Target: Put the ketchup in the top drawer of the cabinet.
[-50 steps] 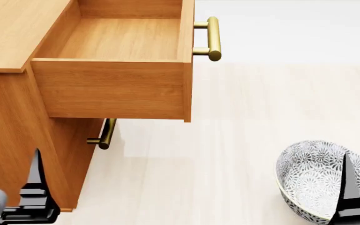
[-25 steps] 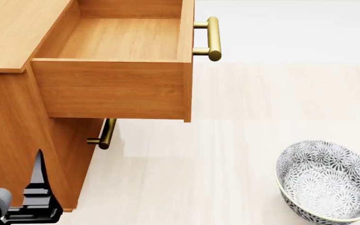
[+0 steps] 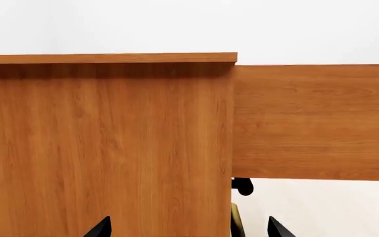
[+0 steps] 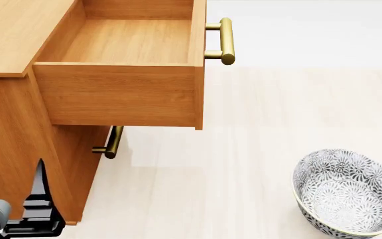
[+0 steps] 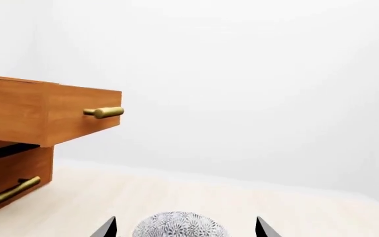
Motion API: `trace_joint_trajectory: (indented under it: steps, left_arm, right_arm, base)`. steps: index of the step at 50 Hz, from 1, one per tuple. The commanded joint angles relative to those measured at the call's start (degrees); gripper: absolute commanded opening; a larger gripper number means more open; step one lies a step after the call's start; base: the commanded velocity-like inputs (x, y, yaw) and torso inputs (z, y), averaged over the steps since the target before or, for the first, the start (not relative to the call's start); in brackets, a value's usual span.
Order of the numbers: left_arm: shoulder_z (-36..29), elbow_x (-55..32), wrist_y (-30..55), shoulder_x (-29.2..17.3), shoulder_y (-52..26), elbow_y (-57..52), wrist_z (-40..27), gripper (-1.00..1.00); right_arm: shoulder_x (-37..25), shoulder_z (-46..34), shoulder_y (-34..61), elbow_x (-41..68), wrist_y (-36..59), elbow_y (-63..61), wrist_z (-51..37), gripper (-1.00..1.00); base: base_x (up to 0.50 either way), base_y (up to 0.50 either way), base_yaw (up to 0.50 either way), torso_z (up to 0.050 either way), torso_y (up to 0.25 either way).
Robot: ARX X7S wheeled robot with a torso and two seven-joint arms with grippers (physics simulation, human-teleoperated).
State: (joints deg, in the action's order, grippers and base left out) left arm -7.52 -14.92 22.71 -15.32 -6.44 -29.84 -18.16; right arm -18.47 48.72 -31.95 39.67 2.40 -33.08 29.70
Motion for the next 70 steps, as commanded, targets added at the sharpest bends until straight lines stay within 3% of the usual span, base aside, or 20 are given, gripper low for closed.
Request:
trace_joint_trajectory:
  steps: [1, 16, 28, 34, 64, 70]
  left_arm:
    - [-0.18, -0.37, -0.66, -0.09, -0.30, 1.13, 0.04, 1.00]
    - [-0.13, -0.71, -0.94, -0.44, -0.18, 1.59, -0.38, 1.00]
    - [-0.68, -0.90, -1.09, -0.56, 0.10, 1.49, -0.60, 1.00]
    - [-0.80, -1.04, -1.06, -0.65, 0.07, 1.39, -0.77, 1.00]
    - [-1.05, -1.58, -1.57, -0.86, -0.19, 2.85, -1.63, 1.00]
    - [-1.23, -1.66, -1.42, -0.88, -0.36, 2.94, -1.79, 1.00]
  right_arm:
    - [3.54, 2.30, -1.98, 2.04, -3.10, 2.42, 3.01, 1.00]
    - [6.13, 4.86, -4.83, 1.68, -5.02, 2.79, 4.52, 1.00]
    - [10.02, 0.91, -1.13, -4.03, -9.98, 10.91, 7.90, 1.00]
    - [9.62, 2.46, -2.42, -2.98, -8.97, 10.19, 6.83, 1.00]
    - [9.42, -4.29, 5.82, -13.20, -9.24, 14.42, 1.61, 1.00]
    - [9.09, -4.50, 7.29, -14.13, -12.46, 19.83, 3.53, 1.00]
  base:
    - [0.00, 0.00, 0.00, 0.000, 0.000]
    - [0.00, 0.00, 0.00, 0.000, 0.000]
    - [0.00, 0.00, 0.00, 0.000, 0.000]
    - [0.00, 0.00, 0.00, 0.000, 0.000]
    - [0.00, 0.00, 0.00, 0.000, 0.000]
    - [0.00, 0.00, 0.00, 0.000, 0.000]
